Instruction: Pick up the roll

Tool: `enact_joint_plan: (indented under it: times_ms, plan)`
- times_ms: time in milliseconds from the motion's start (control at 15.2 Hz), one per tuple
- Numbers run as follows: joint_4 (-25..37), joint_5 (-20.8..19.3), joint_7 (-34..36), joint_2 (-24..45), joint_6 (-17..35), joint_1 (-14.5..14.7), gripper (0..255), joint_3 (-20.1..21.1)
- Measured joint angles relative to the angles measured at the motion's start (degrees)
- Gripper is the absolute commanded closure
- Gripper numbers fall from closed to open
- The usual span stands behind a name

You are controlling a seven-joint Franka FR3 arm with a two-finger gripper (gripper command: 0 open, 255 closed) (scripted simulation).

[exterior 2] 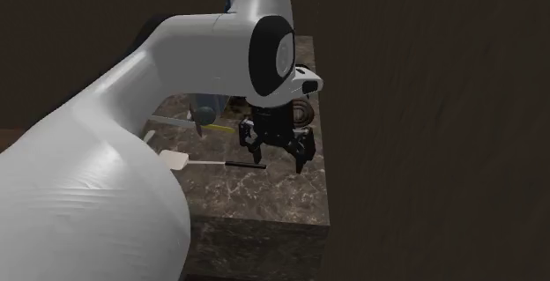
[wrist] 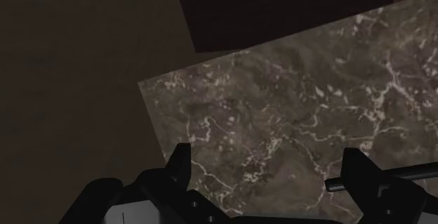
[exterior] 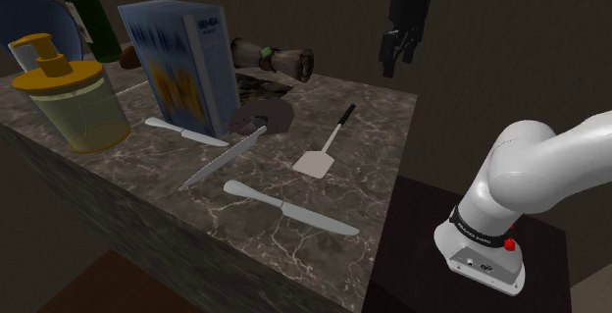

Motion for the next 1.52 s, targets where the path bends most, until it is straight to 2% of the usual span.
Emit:
enact_joint_plan:
  times_ms: [264,726,1122,1518]
  plan:
    - [2.3,-0.3,-1.4,4.4,2.2,0.1,0,-0.6]
    - [13.3,-0.5,-5.4,19.5,7.0,0.7,0,-1.5]
    - [26.1,-0.3,-8.8,32.7,7.9,1.3,0,-1.6]
    - [42.3,0.0,-11.7,46.9,6.3,1.9,0,-1.0]
